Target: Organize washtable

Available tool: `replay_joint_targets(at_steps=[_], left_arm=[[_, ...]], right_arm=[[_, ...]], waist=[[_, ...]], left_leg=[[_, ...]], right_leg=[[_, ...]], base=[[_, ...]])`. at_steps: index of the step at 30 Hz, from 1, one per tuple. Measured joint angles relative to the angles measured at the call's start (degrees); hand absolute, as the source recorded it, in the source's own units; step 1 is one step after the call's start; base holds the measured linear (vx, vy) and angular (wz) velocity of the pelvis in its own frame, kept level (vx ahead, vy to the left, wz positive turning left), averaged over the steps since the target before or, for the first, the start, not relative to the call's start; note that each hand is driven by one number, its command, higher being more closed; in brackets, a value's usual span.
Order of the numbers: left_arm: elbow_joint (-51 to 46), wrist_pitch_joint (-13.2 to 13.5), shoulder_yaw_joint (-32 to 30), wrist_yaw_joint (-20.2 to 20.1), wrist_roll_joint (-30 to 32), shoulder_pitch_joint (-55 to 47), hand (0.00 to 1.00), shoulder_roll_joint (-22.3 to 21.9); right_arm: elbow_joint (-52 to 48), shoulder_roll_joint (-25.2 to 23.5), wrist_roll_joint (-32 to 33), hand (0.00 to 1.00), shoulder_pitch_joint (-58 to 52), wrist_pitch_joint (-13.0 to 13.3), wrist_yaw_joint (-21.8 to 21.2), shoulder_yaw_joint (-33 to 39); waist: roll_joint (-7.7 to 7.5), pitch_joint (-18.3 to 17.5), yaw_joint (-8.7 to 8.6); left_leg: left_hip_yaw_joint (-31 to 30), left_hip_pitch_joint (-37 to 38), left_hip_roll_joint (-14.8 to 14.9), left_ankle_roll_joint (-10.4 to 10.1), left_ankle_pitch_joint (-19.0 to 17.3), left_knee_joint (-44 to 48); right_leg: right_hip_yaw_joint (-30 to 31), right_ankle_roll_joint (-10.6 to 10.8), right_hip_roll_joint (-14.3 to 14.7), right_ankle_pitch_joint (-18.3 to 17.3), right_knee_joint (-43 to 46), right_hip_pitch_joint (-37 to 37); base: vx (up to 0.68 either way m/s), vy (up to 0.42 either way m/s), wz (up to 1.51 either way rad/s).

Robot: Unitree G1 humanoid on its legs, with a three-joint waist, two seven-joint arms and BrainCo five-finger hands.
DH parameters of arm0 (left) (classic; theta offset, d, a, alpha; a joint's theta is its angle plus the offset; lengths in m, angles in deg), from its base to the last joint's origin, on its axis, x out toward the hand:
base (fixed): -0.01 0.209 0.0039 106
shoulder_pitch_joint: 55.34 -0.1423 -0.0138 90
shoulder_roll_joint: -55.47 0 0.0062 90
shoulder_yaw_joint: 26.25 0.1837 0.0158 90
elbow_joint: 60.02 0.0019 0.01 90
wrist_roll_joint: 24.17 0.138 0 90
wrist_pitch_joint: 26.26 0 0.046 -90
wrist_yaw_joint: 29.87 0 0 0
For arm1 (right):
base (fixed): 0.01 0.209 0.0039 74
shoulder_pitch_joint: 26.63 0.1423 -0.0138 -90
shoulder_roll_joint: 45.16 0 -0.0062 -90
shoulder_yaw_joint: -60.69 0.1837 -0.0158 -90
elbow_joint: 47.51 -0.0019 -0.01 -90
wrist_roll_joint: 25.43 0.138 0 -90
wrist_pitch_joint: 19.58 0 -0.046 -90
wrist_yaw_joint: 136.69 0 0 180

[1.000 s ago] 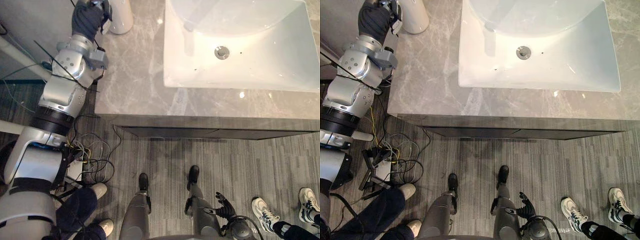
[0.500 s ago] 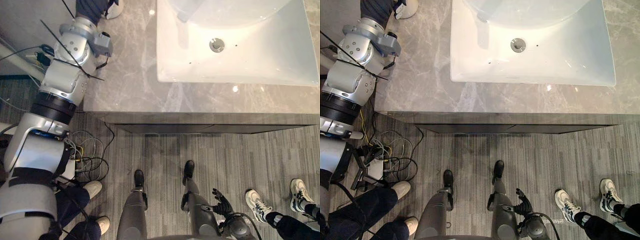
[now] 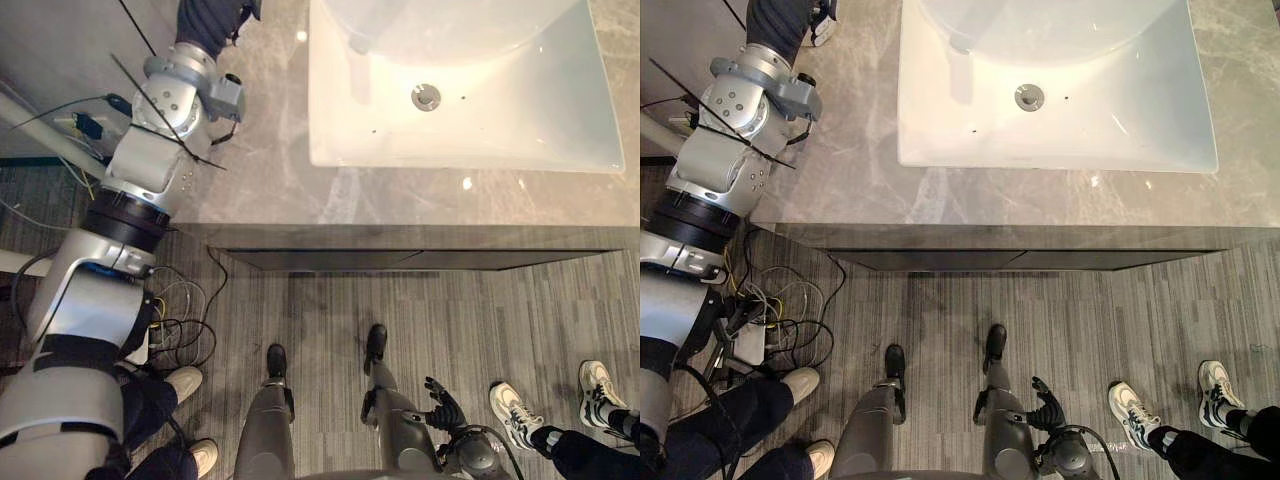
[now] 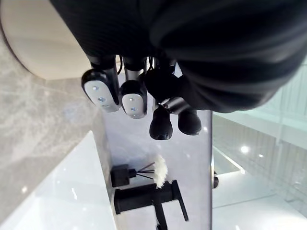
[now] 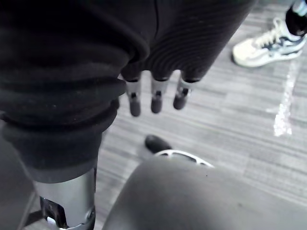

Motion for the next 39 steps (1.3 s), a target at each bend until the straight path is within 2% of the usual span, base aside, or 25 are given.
replay_joint_targets(at_steps=[3,6,7,9,10,12,14,17,22,26,39], left_arm=[[-11.4,0.6,-3.6,0.0,0.1,-11.1,1.00,1.1],[-23.7,1.3,-10.5,-0.2,0.4,-28.5,1.00,1.7],[-27.5,1.3,-13.3,-0.7,1.6,-35.7,1.00,0.9],[-31.9,1.3,-18.2,-1.3,3.2,-46.1,1.00,-3.0],[-33.8,1.3,-20.5,-1.3,4.7,-51.8,1.00,-6.5],[-36.1,1.2,-23.1,-1.6,6.5,-59.7,1.00,-11.4],[-36.9,1.1,-23.6,-2.7,8.0,-67.3,1.00,-15.6],[-36.9,-0.2,-23.4,-5.1,8.5,-74.8,1.00,-20.8],[-35.8,-1.7,-22.8,-7.3,8.4,-77.3,1.00,-24.0],[-34.9,-2.7,-22.8,-7.4,8.6,-77.4,1.00,-24.9],[-33.5,-2.9,-22.0,-7.4,9.3,-76.9,1.00,-25.1]], right_arm=[[0.0,0.4,-0.2,0.00,-0.2,-0.2,0.0,0.2],[0.3,0.4,-0.3,0.00,-0.6,-0.3,0.0,1.3],[1.2,0.3,-0.4,0.00,-0.8,-0.3,-0.1,1.9],[3.8,0.1,-0.4,0.00,-0.9,-0.3,-0.4,3.3],[5.7,0.1,-0.4,0.00,-1.0,-0.3,-1.0,3.8],[7.7,-0.1,-0.5,0.00,-0.9,-0.3,-1.2,4.9],[11.2,-0.5,-1.3,0.00,-0.5,-0.3,-1.3,5.3],[14.2,-1.0,-2.6,0.00,-0.1,-0.5,-1.6,6.0],[16.8,-1.5,-2.9,0.00,1.1,-1.3,-2.4,6.0],[18.2,-1.9,-4.4,0.00,1.3,-1.7,-2.4,6.0],[18.2,-2.6,-4.4,0.00,1.4,-1.7,-2.4,6.0]], waist=[[1.10,-0.1,0.70],[2.53,-0.8,1.13],[3.13,-1.5,1.74],[3.95,-3.0,3.36],[4.39,-4.0,4.25],[5.15,-5.6,4.42],[5.10,-7.4,5.92],[4.95,-9.9,6.98],[4.47,-10.9,6.83],[3.71,-13.0,6.84],[2.80,-14.0,6.30]], left_leg=[[-0.8,2.5,0.0,0.0,0.0,-0.7],[-2.1,5.7,-0.1,-0.1,0.0,-2.0],[-2.4,7.0,-0.2,-0.1,0.0,-2.7],[-2.8,8.8,-0.3,-0.1,0.0,-3.8],[-3.7,10.0,-0.5,-0.1,0.0,-4.5],[-5.3,11.4,-0.9,-0.2,0.0,-4.9],[-6.2,13.8,-1.0,-0.1,0.0,-6.0],[-7.5,15.1,-1.0,-0.1,0.0,-6.6],[-9.8,16.3,-1.0,-0.6,0.9,-8.2],[-10.9,16.9,-1.0,-0.7,2.3,-10.6],[-11.7,17.1,-1.1,-0.8,3.3,-12.1]], right_leg=[[-1.0,0.6,0.0,-0.5,0.0,2.7],[-2.4,1.0,0.0,-1.6,0.0,6.2],[-3.1,1.2,0.0,-2.1,0.0,7.6],[-3.7,1.4,-0.1,-2.8,0.0,9.2],[-4.3,1.8,-0.2,-3.3,0.0,10.6],[-6.0,2.1,-0.4,-4.3,0.0,13.0],[-7.1,2.3,-0.4,-5.0,0.0,15.6],[-8.4,2.5,-0.4,-5.7,0.0,17.4],[-10.8,2.5,-0.2,-6.3,-0.3,19.4],[-11.6,2.5,-0.2,-6.9,-0.3,19.5],[-12.5,2.6,-0.2,-6.8,-0.2,19.4]], base=[[0.02,0.008,0.15],[0.07,0.015,0.23],[0.10,0.018,0.22],[0.08,0.014,0.21],[0.07,0.007,0.25],[0.09,0.012,0.46],[0.08,0.010,0.34],[0.04,-0.003,0.20],[-0.03,-0.019,0.25],[-0.02,-0.019,0.13],[0.01,-0.008,0.04]])
